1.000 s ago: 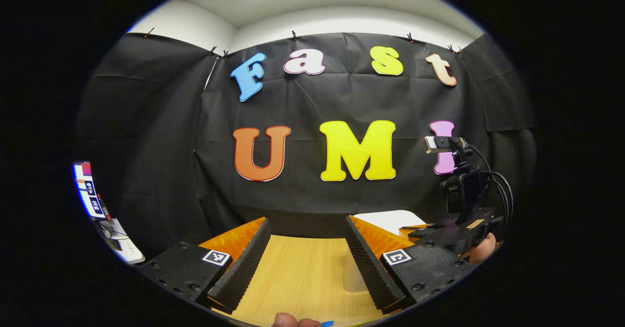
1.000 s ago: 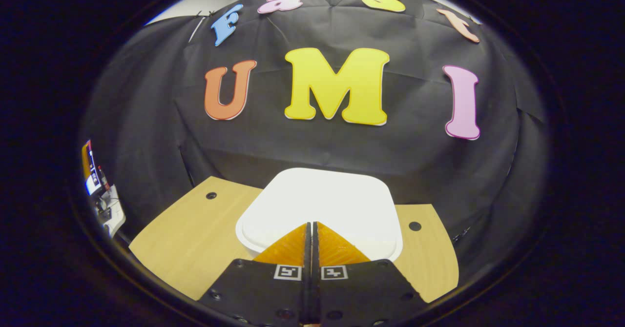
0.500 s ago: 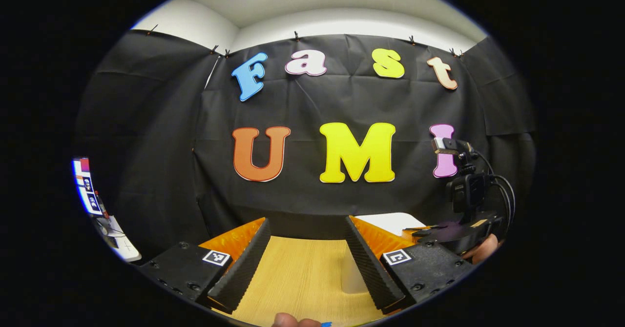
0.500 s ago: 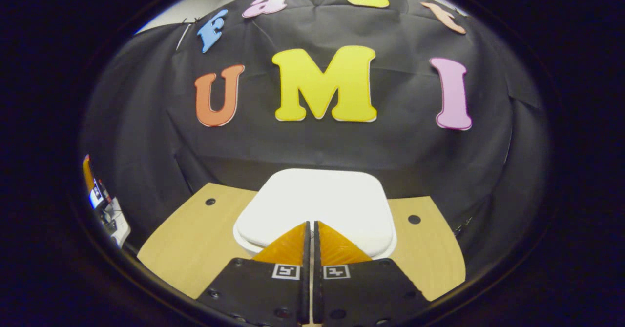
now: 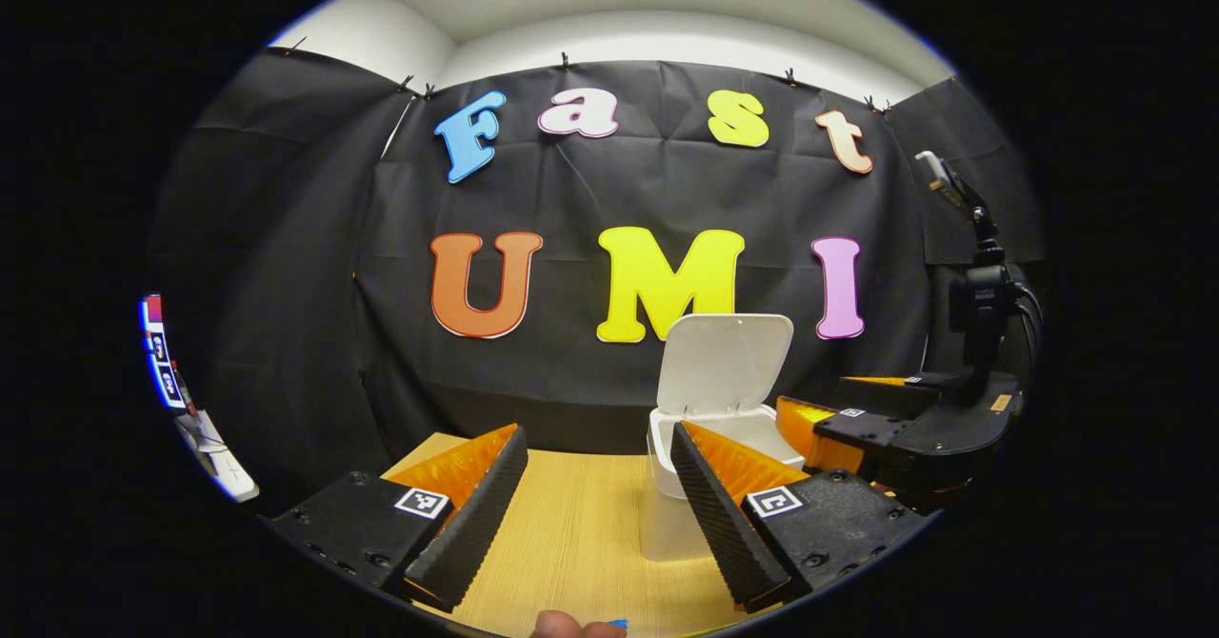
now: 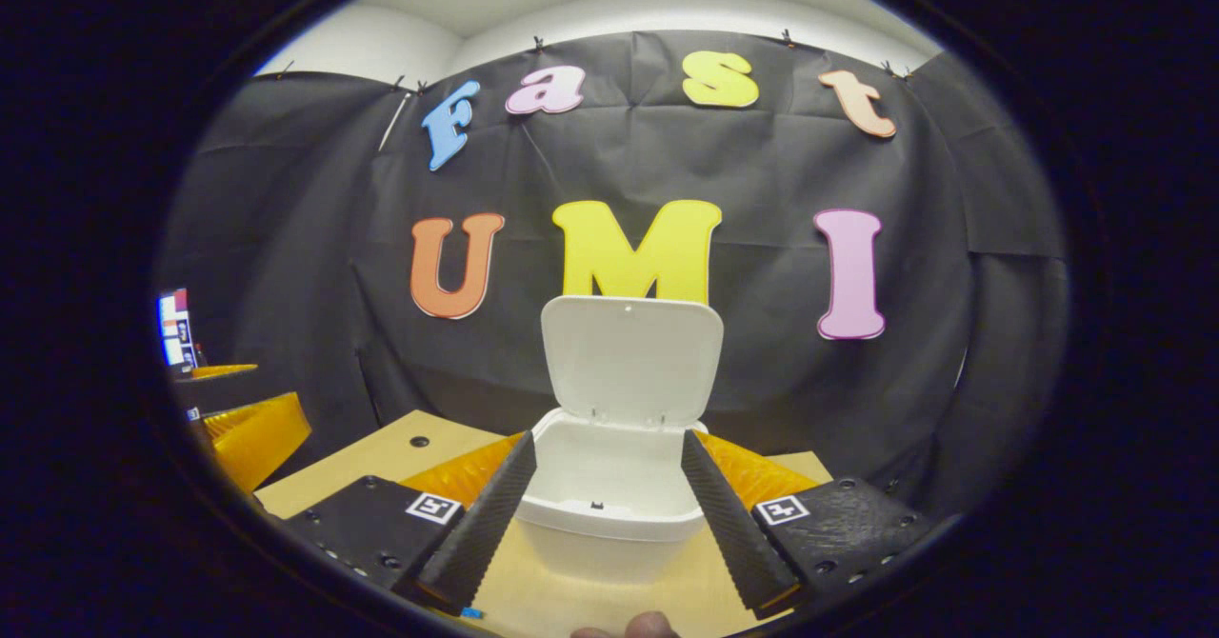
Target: Press the lid of the desktop garbage bin to open it, pick up the crumpled paper on the desktop and throw it into the bin, then pick up the pop can on the desktop and drop it into the bin, and finally close the garbage bin lid.
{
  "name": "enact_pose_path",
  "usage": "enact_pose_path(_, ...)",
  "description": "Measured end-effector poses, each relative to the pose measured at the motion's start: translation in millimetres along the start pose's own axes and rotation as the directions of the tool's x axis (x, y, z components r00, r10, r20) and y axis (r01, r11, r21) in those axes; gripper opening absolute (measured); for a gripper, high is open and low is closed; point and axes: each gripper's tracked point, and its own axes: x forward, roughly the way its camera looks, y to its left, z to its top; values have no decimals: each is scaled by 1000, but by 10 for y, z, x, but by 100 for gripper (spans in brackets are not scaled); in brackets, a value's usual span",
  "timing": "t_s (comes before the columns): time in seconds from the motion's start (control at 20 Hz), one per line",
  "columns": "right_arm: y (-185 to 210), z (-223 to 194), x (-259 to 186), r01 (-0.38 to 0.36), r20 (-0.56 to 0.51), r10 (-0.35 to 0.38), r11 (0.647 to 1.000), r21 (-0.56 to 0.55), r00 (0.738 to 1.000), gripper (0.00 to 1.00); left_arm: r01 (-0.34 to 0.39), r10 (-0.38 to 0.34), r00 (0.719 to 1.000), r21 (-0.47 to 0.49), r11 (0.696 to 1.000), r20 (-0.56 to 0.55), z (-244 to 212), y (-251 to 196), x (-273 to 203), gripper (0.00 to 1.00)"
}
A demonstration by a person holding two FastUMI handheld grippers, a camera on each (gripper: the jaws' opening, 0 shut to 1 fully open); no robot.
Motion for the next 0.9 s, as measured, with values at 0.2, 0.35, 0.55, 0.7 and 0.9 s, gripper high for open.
enact_pose_path(0.2, -132, -131, -220, 31, -23, -31, 999, 18, 999, 96, 9, -9, 999, -5, 1000, -49, -189, -4, -37, 98)
enact_pose_path(0.35, -294, -344, -403, 70, -60, -69, 997, 21, 996, 96, 30, -31, 993, -12, 999, -112, -450, -53, -86, 98)
enact_pose_path(0.55, -410, -689, -595, 94, -123, -87, 995, 45, 989, 96, 61, -63, 963, -16, 998, -261, -1092, -119, -247, 98)
enact_pose_path(0.7, -455, -868, -687, 104, -157, -97, 994, 32, 983, 96, 72, -73, 936, -16, 997, -344, -1508, -128, -354, 98)
enact_pose_path(0.9, -590, -1195, -819, 139, -227, -134, 990, 4, 965, 96, 77, -84, 875, -34, 996, -477, -2200, -161, -542, 98)
